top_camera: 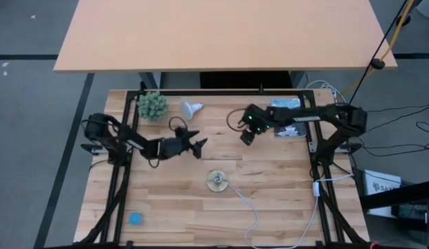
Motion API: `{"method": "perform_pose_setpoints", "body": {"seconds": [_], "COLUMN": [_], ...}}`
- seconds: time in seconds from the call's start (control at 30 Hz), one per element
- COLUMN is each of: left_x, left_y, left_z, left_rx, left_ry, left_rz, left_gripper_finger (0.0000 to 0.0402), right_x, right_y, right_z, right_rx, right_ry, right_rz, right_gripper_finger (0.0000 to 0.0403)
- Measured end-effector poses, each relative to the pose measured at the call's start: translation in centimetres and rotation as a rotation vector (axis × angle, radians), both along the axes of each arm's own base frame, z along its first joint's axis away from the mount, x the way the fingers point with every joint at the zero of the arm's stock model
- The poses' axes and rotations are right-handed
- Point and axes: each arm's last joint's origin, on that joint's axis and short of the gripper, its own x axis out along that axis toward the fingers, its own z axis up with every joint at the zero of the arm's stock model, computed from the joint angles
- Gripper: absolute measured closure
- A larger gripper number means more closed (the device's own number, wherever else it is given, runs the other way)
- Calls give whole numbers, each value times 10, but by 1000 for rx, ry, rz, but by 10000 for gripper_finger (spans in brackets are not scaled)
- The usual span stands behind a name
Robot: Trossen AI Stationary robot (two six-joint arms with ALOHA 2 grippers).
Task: Screw lightbulb
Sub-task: Insert the white lightbulb into the desk lamp
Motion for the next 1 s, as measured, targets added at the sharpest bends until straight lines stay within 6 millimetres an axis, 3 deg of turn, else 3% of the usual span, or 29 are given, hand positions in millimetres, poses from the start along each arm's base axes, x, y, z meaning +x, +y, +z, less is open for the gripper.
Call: {"method": "perform_pose_setpoints", "body": {"seconds": [0.13, 0.33, 0.43, 0.53, 0.63, 0.73, 0.9, 1.0], "left_x": [13, 26, 21, 5, -9, -14, -4, 2], "left_y": [34, 101, 141, 178, 205, 221, 233, 235], "left_z": [29, 97, 135, 152, 151, 135, 101, 81], "left_rx": [-10, 11, -17, -96, -207, -296, -332, -362], "left_ry": [63, 453, 525, 559, 540, 549, 629, 677], "left_rz": [18, 95, 147, 218, 227, 205, 154, 137], "left_gripper_finger": [99, 120, 142, 167, 206, 265, 371, 396], "right_x": [-15, -13, -8, -2, 0, 1, 2, 3], "right_y": [17, 31, 37, 42, 48, 53, 59, 62], "right_z": [-7, -8, -7, -4, -3, -3, -3, -3], "right_rx": [19, 30, 25, 21, 23, 25, 27, 33], "right_ry": [-49, -78, -116, -166, -185, -182, -181, -182], "right_rz": [-23, -6, 12, 25, 38, 54, 75, 79], "right_gripper_finger": [152, 152, 152, 152, 152, 152, 152, 151]}}
